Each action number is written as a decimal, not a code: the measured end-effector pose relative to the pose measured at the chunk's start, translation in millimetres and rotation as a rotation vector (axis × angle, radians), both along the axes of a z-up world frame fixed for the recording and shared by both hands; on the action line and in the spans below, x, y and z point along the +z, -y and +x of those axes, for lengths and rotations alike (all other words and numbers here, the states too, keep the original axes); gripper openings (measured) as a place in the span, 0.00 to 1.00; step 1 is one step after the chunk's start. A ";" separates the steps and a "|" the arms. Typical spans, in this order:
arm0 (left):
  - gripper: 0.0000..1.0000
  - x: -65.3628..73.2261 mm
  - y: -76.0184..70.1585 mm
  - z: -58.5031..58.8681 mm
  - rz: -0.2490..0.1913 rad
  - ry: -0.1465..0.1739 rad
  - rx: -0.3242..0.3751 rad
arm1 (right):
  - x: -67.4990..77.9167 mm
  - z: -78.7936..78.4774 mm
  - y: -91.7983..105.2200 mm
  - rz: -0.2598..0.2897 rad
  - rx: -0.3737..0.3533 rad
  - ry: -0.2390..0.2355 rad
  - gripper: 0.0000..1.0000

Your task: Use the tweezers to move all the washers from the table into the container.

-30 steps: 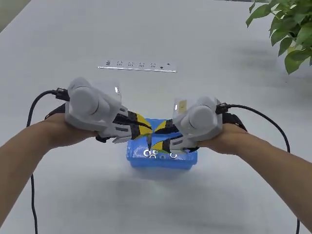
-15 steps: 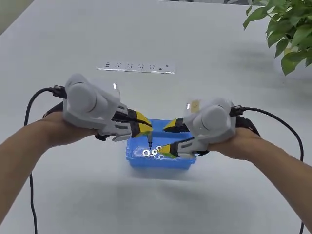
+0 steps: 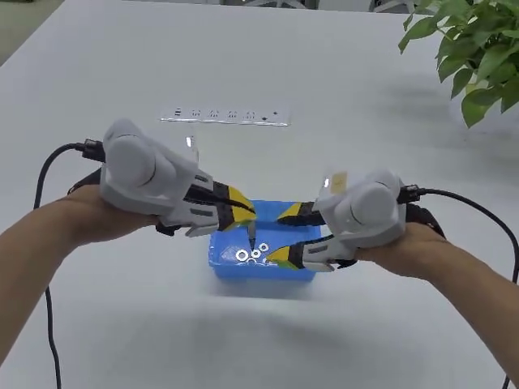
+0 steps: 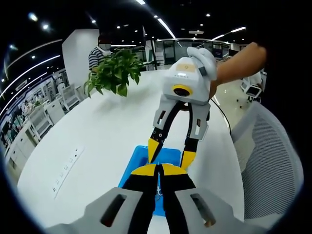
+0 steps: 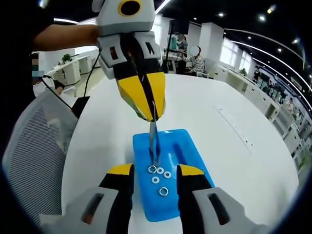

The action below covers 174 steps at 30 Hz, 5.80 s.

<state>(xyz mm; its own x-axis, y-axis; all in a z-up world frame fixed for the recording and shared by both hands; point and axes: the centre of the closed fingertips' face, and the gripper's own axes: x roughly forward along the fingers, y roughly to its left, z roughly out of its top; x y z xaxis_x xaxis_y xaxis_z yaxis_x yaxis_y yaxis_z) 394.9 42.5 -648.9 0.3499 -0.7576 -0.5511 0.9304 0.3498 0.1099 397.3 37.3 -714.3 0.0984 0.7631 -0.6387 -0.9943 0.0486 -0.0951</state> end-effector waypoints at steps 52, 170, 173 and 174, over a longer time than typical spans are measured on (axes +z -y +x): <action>0.05 -3.5 14.2 -52.7 -0.009 -0.058 -0.119 | -11.5 -52.2 -4.9 -0.030 0.224 0.053 0.10; 0.23 -140.7 -22.8 -115.5 0.269 -0.297 -0.023 | -60.7 -86.6 19.3 -0.127 0.097 -0.048 0.27; 0.27 -129.5 -22.4 -109.6 0.182 -0.304 0.054 | -53.1 -80.3 25.1 -0.103 0.048 -0.056 0.31; 0.28 -126.8 -23.1 -107.9 0.166 -0.302 0.068 | -50.0 -76.8 28.1 -0.094 0.024 -0.053 0.32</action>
<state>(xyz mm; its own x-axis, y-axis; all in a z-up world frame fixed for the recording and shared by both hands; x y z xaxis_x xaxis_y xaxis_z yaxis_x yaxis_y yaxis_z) 287.0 65.6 -775.8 0.1990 -0.6294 -0.7512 0.9047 0.4126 -0.1059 320.6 9.3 -764.3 0.0450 0.7011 -0.7116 -0.9988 0.0181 -0.0453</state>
